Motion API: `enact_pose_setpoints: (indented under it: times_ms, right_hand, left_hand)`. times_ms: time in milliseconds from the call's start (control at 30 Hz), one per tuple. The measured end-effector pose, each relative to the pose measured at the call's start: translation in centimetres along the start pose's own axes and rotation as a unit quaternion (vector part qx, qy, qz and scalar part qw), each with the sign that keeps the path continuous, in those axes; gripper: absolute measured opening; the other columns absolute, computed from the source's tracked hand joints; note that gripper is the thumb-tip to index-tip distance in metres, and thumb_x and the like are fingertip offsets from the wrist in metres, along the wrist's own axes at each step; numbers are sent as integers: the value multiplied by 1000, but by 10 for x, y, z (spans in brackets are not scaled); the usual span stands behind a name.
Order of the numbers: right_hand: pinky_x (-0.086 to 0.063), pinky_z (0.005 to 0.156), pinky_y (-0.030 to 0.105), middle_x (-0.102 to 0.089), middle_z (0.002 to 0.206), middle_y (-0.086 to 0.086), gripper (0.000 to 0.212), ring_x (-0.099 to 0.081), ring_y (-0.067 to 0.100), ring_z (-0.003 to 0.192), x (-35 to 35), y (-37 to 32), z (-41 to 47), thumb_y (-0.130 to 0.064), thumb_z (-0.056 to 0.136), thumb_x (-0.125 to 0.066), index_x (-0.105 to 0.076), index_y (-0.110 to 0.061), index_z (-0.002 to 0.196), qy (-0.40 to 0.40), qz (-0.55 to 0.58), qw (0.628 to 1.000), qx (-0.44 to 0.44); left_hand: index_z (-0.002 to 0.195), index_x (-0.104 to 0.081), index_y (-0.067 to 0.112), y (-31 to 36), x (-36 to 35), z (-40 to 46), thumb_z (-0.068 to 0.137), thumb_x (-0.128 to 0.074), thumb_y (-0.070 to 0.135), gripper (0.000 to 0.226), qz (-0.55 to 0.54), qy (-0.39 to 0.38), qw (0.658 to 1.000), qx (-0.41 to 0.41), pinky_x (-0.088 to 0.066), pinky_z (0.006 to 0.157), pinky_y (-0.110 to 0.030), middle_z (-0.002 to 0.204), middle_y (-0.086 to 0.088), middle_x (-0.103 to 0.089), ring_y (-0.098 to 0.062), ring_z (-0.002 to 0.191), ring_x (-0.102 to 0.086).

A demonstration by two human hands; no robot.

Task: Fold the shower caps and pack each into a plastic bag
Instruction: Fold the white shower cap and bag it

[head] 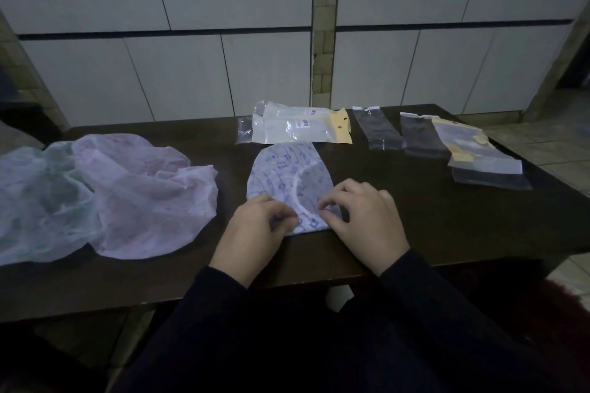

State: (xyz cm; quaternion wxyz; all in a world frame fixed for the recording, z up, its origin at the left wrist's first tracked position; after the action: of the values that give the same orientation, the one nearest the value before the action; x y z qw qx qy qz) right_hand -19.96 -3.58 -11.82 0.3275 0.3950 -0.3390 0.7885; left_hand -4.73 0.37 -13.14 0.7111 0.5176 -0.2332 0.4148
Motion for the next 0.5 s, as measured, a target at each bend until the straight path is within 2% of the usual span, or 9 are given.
enact_pose_setpoints:
  times_ms: [100, 233, 333, 400, 500]
  right_hand:
    - [-35, 80, 33, -63, 97, -19, 13, -56, 3, 88, 1, -2, 0, -42, 91, -55, -66, -37, 96, -11, -6, 1000, 13]
    - [-25, 77, 32, -64, 102, -20, 26, -57, 4, 93, -1, 2, -3, -57, 90, -47, -65, -40, 98, -46, -21, 999, 6]
    - [-29, 83, 33, -56, 98, -19, 39, -53, 3, 93, 0, 4, -8, -68, 81, -51, -64, -44, 108, -85, -33, 996, 8]
    - [-31, 84, 33, -53, 94, -18, 36, -50, 2, 91, -1, 7, -8, -62, 83, -54, -64, -44, 112, -97, -22, 995, 0]
    - [-30, 84, 32, -56, 98, -21, 27, -46, 3, 94, -3, 6, -5, -56, 88, -52, -68, -43, 106, -89, -19, 996, -5]
  left_hand:
    - [88, -76, 29, -4, 2, -3, 82, -71, 36, 10, -2, -8, 1000, -12, -36, 73, -12, 82, 17, -57, 2, 78, -53]
    - [97, -72, 38, -10, 2, -7, 71, -76, 51, 30, -35, -75, 997, -4, -38, 76, -11, 92, 19, -58, 4, 87, -53]
    - [101, -70, 40, -14, 2, -4, 73, -77, 45, 29, -36, -106, 994, 10, -39, 79, -14, 95, 19, -57, 3, 88, -52]
    - [101, -70, 40, -14, 2, -3, 78, -74, 39, 24, -32, -108, 994, 15, -39, 79, -14, 95, 19, -57, 2, 87, -53]
    - [100, -71, 38, -13, 4, -3, 84, -69, 35, 16, -35, -84, 996, -4, -38, 75, -11, 93, 17, -59, 2, 84, -54]
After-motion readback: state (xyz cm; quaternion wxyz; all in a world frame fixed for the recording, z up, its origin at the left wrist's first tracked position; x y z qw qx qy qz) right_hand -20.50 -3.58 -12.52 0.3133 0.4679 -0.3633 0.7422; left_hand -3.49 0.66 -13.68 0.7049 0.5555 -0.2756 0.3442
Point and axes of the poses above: each hand's wrist, its own z-axis towards the middle knuckle, its own x-axis out of the back of the hand, y = z × x, the point moved 8 cm from there along z, towards the middle knuckle
